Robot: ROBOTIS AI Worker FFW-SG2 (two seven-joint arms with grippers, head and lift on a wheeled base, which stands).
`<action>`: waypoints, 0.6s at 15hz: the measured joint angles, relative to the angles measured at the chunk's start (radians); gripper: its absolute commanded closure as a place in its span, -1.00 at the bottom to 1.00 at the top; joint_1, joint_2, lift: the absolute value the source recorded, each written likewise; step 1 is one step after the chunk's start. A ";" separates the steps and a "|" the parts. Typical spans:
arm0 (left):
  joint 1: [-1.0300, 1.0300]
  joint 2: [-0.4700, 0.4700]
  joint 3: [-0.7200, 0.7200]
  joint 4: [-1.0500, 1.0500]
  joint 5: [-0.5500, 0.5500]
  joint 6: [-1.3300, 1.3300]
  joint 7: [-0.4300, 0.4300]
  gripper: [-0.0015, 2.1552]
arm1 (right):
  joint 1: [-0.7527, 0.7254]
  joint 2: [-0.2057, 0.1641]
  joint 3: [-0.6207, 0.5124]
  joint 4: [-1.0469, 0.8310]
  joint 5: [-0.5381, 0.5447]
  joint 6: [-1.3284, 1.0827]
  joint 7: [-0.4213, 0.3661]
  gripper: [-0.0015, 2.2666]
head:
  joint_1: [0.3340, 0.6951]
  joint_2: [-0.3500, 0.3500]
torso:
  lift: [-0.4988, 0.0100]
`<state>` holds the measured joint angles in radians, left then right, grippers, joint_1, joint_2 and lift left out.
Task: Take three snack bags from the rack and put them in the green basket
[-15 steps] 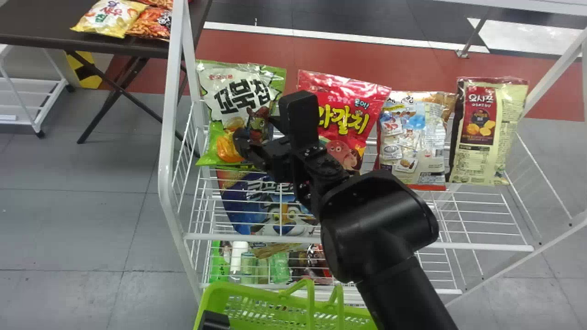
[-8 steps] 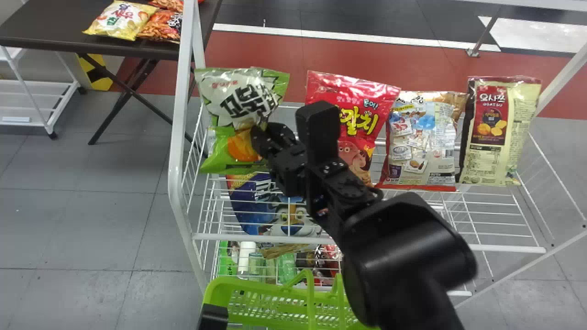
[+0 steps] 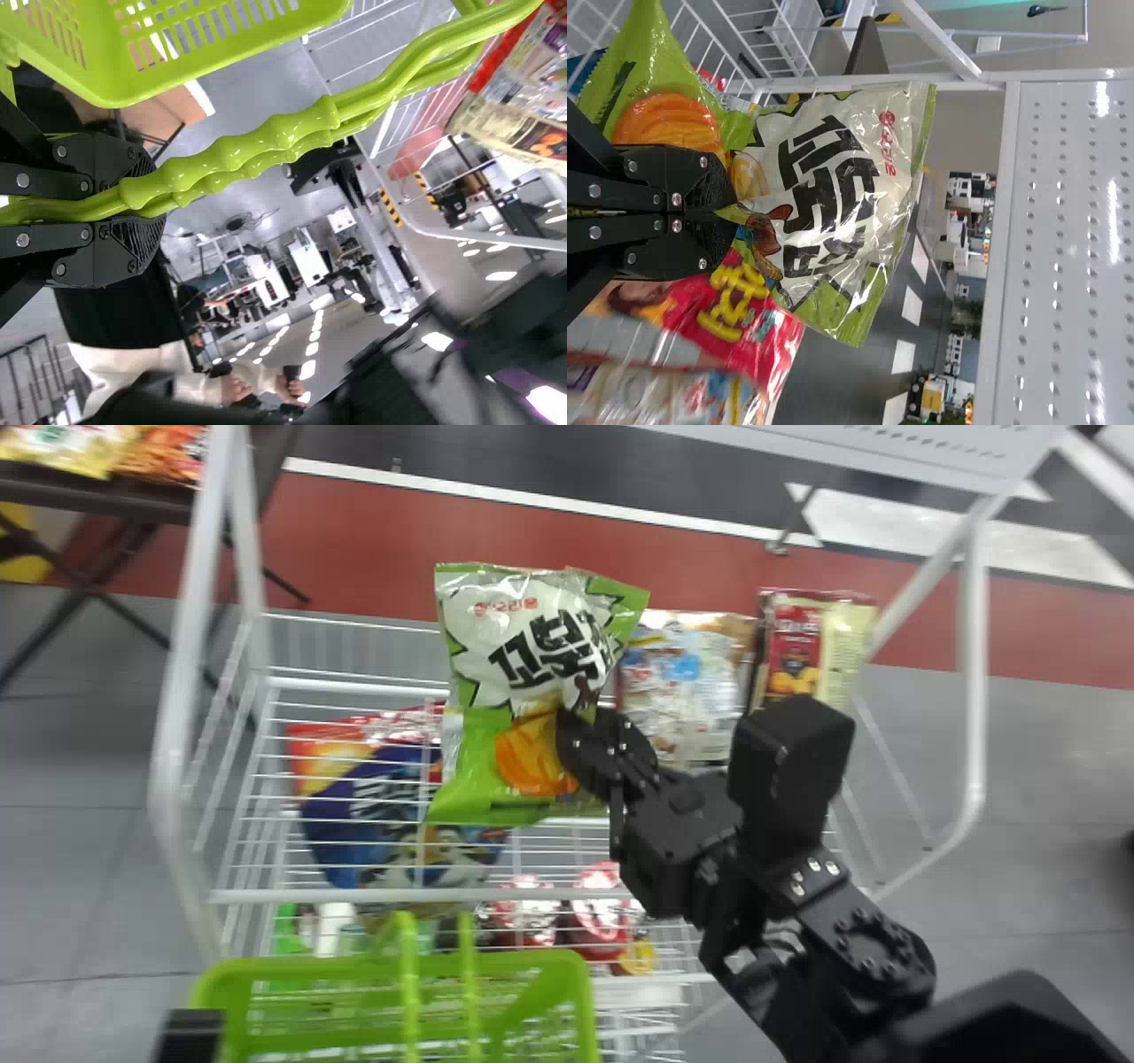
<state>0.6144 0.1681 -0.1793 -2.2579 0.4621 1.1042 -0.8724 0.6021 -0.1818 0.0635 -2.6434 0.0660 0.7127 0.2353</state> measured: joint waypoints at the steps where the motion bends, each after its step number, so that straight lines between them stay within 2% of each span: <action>1: -0.002 -0.006 0.010 0.004 0.005 0.000 0.000 0.96 | 0.061 -0.001 -0.046 -0.054 -0.001 0.025 0.022 0.93 | 1.00 -1.00 | 0.94; 3: -0.005 -0.022 0.036 0.009 0.014 -0.001 -0.001 0.97 | 0.158 0.002 -0.129 -0.146 -0.001 0.127 0.084 0.93 | 1.00 -1.00 | 0.94; 5: 0.006 -0.037 0.059 0.004 0.019 -0.001 0.000 0.97 | 0.191 0.021 -0.171 -0.179 0.001 0.251 0.156 0.93 | 1.00 -1.00 | 0.94; 9: 0.023 -0.051 0.076 -0.009 0.023 0.000 0.002 0.97 | 0.201 0.033 -0.165 -0.147 -0.005 0.465 0.194 0.93 | 1.00 -1.00 | 0.94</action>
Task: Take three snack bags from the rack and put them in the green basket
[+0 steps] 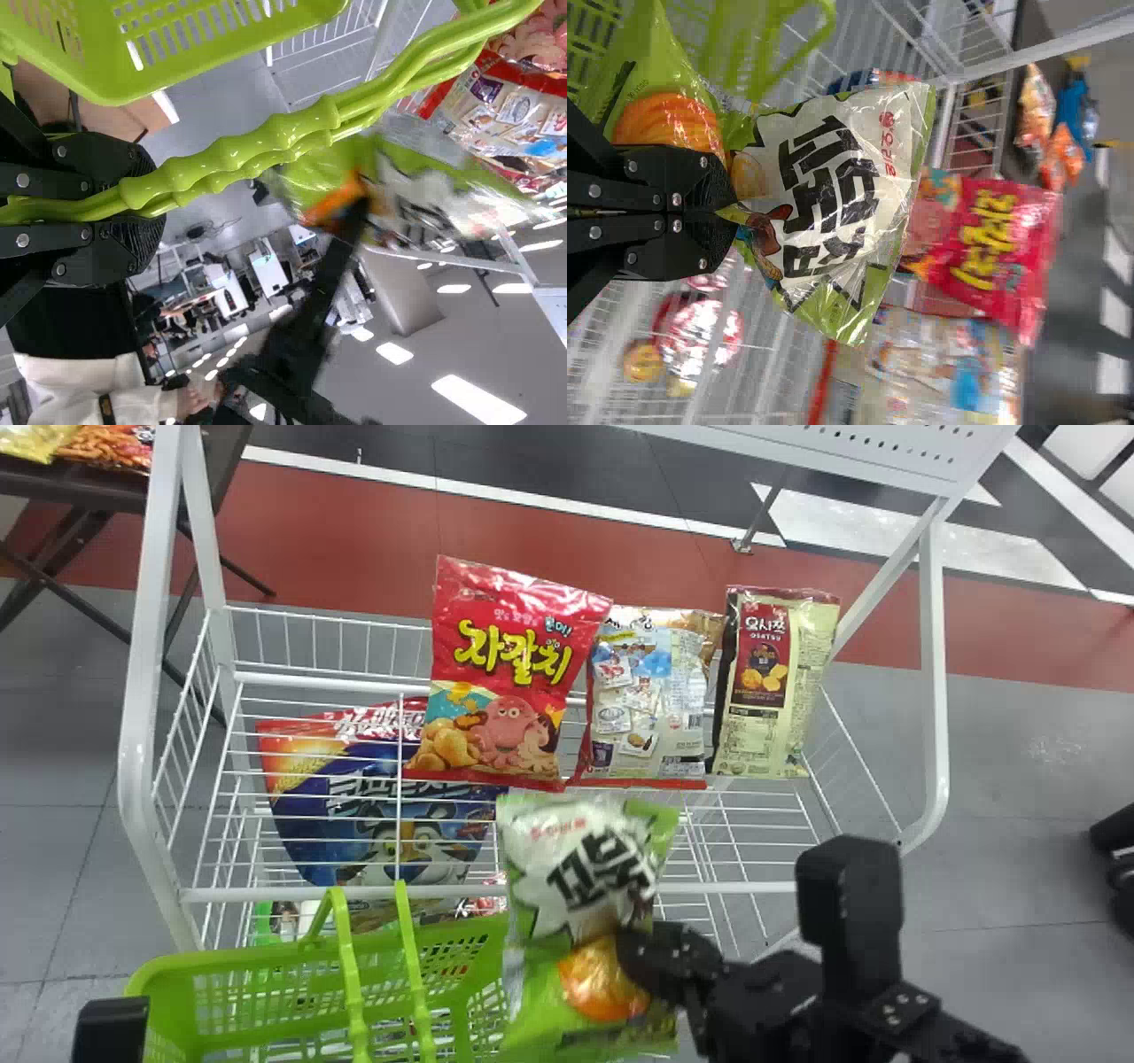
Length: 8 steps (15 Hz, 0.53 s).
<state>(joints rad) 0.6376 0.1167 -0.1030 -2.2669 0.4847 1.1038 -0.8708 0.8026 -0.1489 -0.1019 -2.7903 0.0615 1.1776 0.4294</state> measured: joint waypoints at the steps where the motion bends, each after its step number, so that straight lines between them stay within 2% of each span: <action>1: 0.000 -0.001 0.000 -0.002 0.000 0.000 0.002 0.97 | 0.000 0.000 0.010 0.022 -0.004 0.020 0.003 0.93 | 1.00 -1.00 | 0.94; 4: 0.000 -0.002 0.001 -0.008 0.000 0.000 0.004 0.97 | -0.002 -0.001 0.062 0.100 -0.014 0.050 0.011 0.92 | 1.00 -1.00 | 0.94; 8: -0.005 0.000 -0.001 -0.006 0.002 0.000 0.006 0.97 | -0.029 -0.012 0.184 0.175 -0.021 0.099 0.010 0.92 | 1.00 -1.00 | 0.94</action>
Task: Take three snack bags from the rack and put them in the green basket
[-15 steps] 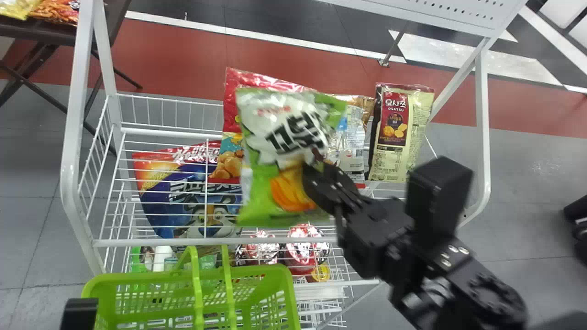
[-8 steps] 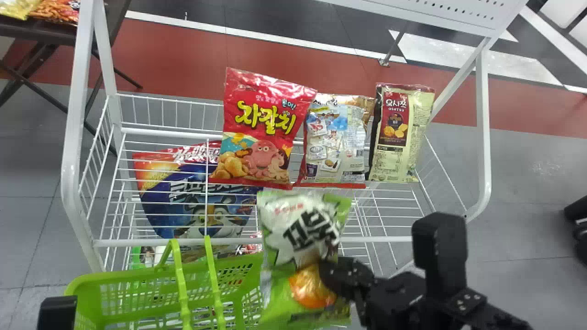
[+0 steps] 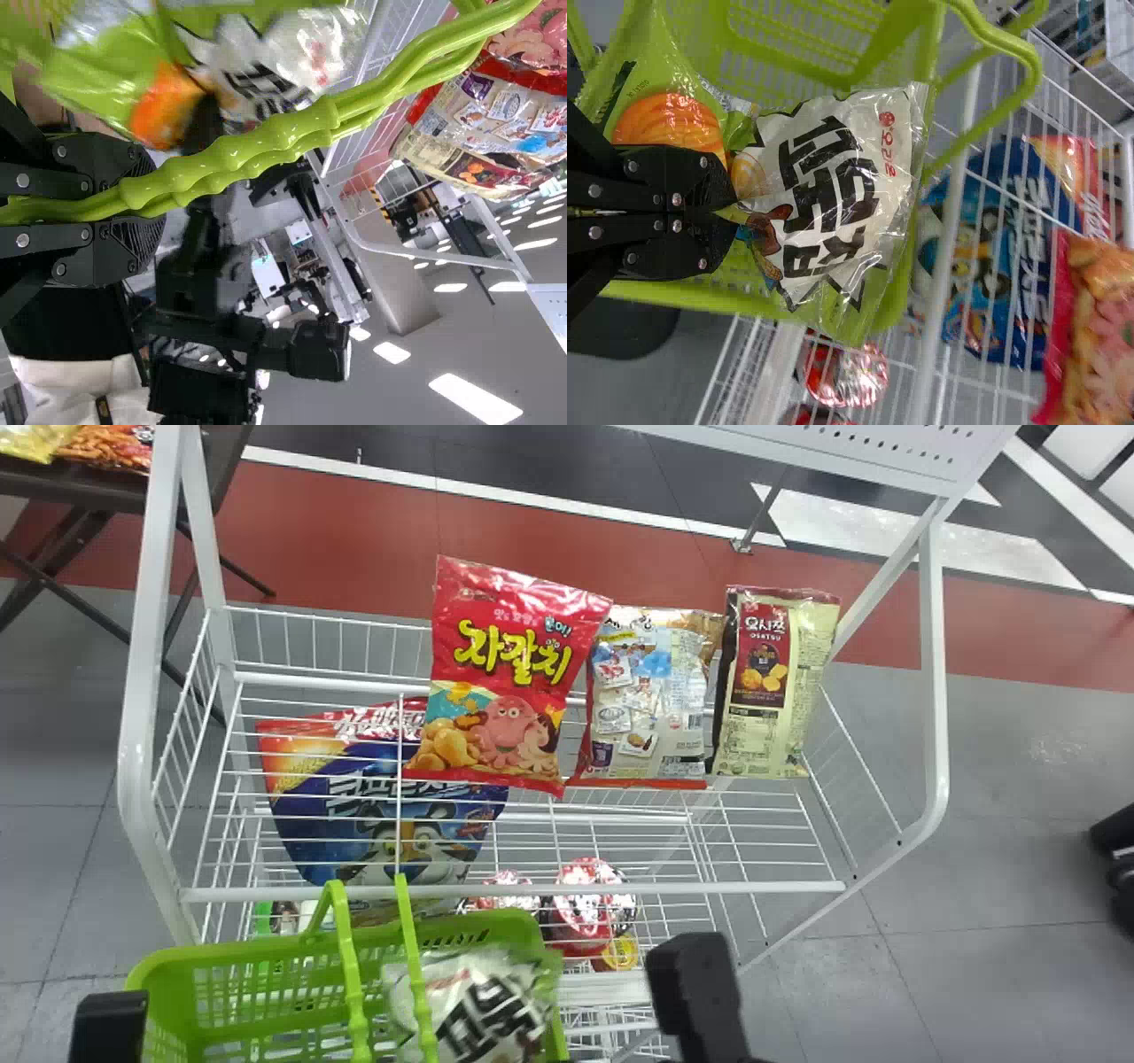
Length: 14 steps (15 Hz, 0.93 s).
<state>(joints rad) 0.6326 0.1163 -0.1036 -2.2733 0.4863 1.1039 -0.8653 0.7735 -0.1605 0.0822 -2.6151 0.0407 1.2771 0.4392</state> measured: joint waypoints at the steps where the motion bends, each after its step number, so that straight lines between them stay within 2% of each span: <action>1: -0.002 -0.001 -0.003 0.003 0.000 0.000 0.000 0.96 | -0.006 0.000 0.029 0.010 0.004 0.007 -0.003 0.83 | 1.00 -1.00 | 0.94; 2: -0.003 -0.001 -0.005 0.005 0.000 0.000 0.000 0.97 | -0.010 -0.001 0.046 0.015 0.006 0.011 -0.004 0.60 | 1.00 -1.00 | 0.94; 3: -0.004 -0.001 -0.008 0.006 0.000 0.000 -0.002 0.97 | -0.016 -0.001 0.058 0.022 0.006 0.012 -0.004 -0.03 | 1.00 -1.00 | 0.94; 4: -0.004 -0.001 -0.010 0.007 0.000 0.000 -0.005 0.97 | -0.023 -0.001 0.062 0.034 0.005 0.009 -0.007 -0.81 | 1.00 -1.00 | 0.94; 5: -0.004 -0.001 -0.011 0.007 0.000 0.000 -0.007 0.96 | -0.027 -0.001 0.062 0.047 0.008 -0.003 -0.013 -1.00 | 1.00 -1.00 | 0.94; 10: -0.001 -0.001 -0.015 0.006 -0.001 0.000 -0.011 0.96 | 0.005 -0.005 0.016 0.074 0.035 -0.190 -0.019 -0.95 | 1.00 -1.00 | 0.94; 14: 0.004 0.001 -0.028 0.004 -0.006 0.000 -0.013 0.97 | 0.033 0.004 -0.030 0.111 0.021 -0.629 -0.077 -0.95 | 1.00 -1.00 | 0.94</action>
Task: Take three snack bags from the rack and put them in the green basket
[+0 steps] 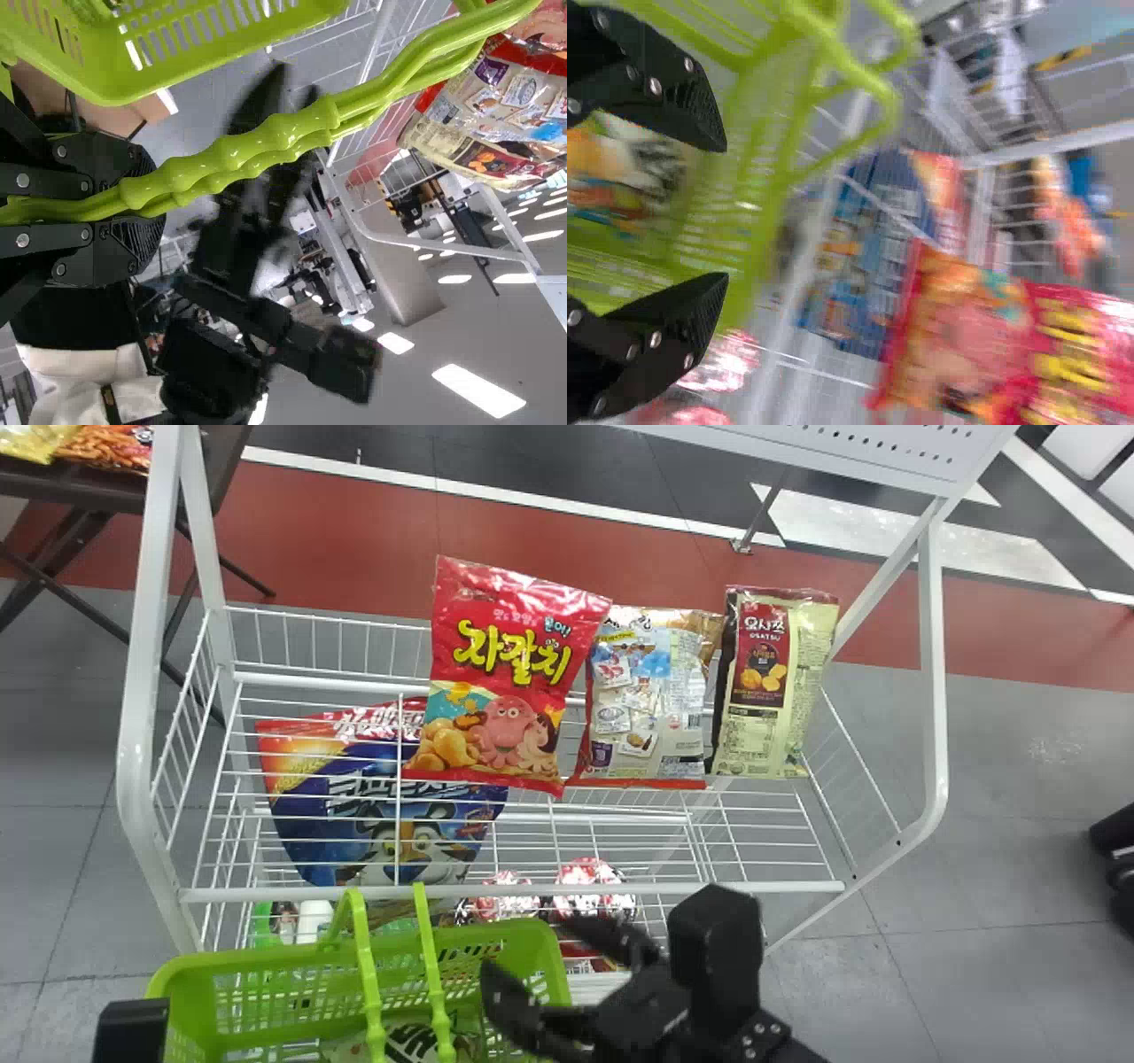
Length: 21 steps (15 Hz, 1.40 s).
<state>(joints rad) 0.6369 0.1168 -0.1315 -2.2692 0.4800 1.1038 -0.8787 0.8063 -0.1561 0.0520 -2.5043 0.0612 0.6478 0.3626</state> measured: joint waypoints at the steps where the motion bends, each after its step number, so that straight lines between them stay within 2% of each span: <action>1: 0.002 0.001 -0.008 -0.001 -0.003 0.000 -0.001 0.96 | -0.021 0.011 -0.004 0.026 0.003 -0.102 -0.024 -0.94 | 1.00 -1.00 | 0.94; 4: 0.003 0.008 -0.031 -0.004 -0.015 0.000 0.001 0.96 | -0.118 0.069 -0.008 0.085 -0.004 -0.239 -0.092 -0.94 | 1.00 -1.00 | 0.94; 7: 0.003 0.015 -0.046 -0.006 -0.024 0.003 0.004 0.97 | -0.269 0.114 -0.008 0.191 -0.005 -0.250 -0.154 -0.94 | 1.00 -1.00 | 0.94; 11: 0.005 0.024 -0.046 -0.002 -0.029 0.004 -0.004 0.96 | -0.478 0.139 -0.011 0.382 -0.006 -0.181 -0.171 -0.94 | 1.00 -1.00 | 0.94; 12: 0.006 0.024 -0.043 0.001 -0.029 0.003 -0.006 0.97 | -0.518 0.140 -0.012 0.424 -0.011 -0.161 -0.171 -0.87 | 1.00 -1.00 | 0.94; 14: 0.006 0.026 -0.039 0.010 -0.030 0.003 -0.008 0.97 | -0.607 0.141 -0.024 0.526 -0.038 -0.123 -0.146 -0.57 | 1.00 -1.00 | 0.94; 15: 0.006 0.027 -0.038 0.012 -0.030 0.003 -0.008 0.97 | -0.637 0.140 -0.032 0.564 -0.052 -0.105 -0.126 -0.26 | 1.00 -1.00 | 0.94; 16: 0.006 0.028 -0.037 0.012 -0.030 0.003 -0.008 0.97 | -0.660 0.140 -0.040 0.594 -0.063 -0.092 -0.096 0.53 | 1.00 -1.00 | 0.94; 17: 0.005 0.029 -0.036 0.013 -0.031 0.004 -0.007 0.97 | -0.671 0.140 -0.044 0.609 -0.068 -0.087 -0.069 0.84 | 1.00 -0.98 | 0.94; 21: -0.004 0.029 -0.036 0.013 -0.031 0.014 -0.002 0.97 | -0.666 0.139 -0.054 0.600 -0.074 -0.109 -0.013 0.96 | 1.00 -0.95 | 0.94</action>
<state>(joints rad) 0.6325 0.1459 -0.1672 -2.2559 0.4495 1.1180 -0.8805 0.1404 -0.0168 -0.0020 -1.9039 -0.0125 0.5391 0.3500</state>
